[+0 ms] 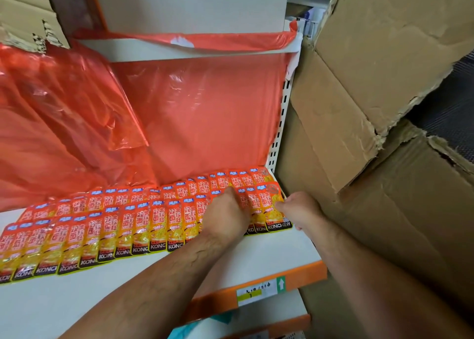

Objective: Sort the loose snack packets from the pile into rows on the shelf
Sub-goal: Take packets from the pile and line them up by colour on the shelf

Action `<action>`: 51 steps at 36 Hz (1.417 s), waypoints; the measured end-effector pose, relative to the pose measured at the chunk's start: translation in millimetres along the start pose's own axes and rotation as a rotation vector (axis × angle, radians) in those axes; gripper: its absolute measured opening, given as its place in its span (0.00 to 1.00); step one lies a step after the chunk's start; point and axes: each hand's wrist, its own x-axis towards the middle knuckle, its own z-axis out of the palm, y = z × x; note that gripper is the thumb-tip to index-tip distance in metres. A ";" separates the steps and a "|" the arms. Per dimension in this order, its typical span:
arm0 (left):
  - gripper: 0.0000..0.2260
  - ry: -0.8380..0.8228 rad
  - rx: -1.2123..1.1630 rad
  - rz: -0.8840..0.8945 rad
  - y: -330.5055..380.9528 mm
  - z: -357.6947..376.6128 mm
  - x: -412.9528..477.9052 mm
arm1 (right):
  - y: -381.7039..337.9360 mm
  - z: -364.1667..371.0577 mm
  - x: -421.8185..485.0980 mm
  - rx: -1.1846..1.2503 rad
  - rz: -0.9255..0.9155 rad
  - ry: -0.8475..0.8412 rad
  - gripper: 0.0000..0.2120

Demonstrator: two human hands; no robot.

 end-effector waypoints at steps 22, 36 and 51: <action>0.12 0.090 0.207 0.181 -15.2 -8.4 -11.2 | -3.4 11.3 -9.1 -0.420 -0.189 0.243 0.09; 0.17 0.129 0.419 0.199 -51.8 -29.0 -37.6 | -20.3 41.1 -38.7 -0.423 -0.544 0.249 0.22; 0.26 0.202 0.413 -0.039 -181.1 -137.0 -114.0 | -113.9 159.2 -149.8 -0.584 -0.816 -0.070 0.27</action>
